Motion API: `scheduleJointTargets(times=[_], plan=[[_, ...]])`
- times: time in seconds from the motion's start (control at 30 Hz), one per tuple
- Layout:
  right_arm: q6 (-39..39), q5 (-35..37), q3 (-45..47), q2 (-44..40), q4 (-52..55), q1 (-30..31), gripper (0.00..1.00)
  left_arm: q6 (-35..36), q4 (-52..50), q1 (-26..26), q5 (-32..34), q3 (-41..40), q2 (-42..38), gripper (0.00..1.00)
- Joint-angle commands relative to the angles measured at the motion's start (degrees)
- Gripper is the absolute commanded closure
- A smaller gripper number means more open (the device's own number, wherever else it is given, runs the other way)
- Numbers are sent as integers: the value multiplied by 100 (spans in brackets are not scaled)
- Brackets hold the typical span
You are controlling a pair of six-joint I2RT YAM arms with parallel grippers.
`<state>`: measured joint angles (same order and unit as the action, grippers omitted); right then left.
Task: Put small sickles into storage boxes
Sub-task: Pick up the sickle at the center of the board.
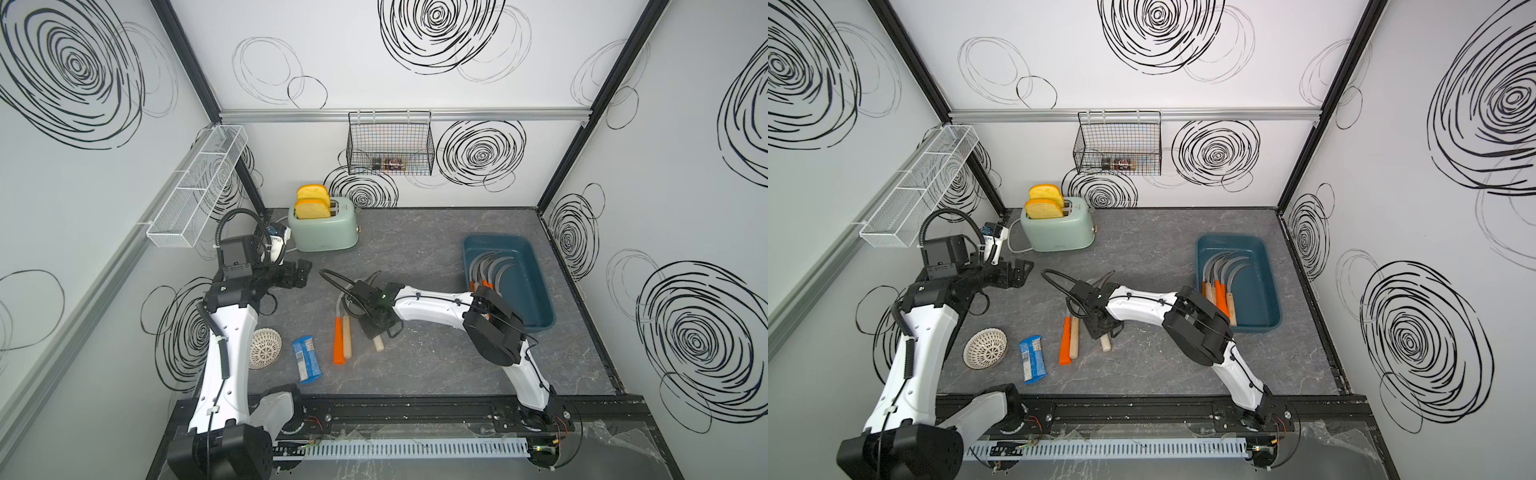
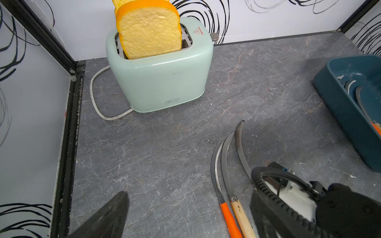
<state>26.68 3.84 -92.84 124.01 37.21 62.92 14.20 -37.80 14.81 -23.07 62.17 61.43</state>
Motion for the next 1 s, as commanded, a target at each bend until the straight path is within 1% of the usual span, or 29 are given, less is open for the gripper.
scheduleJointTargets(times=[0.0, 0.13, 0.97], plan=[[-66, 176, -121, 90, 293, 28, 54, 115, 27, 75, -106, 137, 19, 4], [-92, 225, -95, 80, 327, -3, 55, 127, 35, 84, -109, 128, 33, 4], [-22, -76, 257, 22, -11, -153, 65, 135, 45, 84, -145, 216, 116, 4]])
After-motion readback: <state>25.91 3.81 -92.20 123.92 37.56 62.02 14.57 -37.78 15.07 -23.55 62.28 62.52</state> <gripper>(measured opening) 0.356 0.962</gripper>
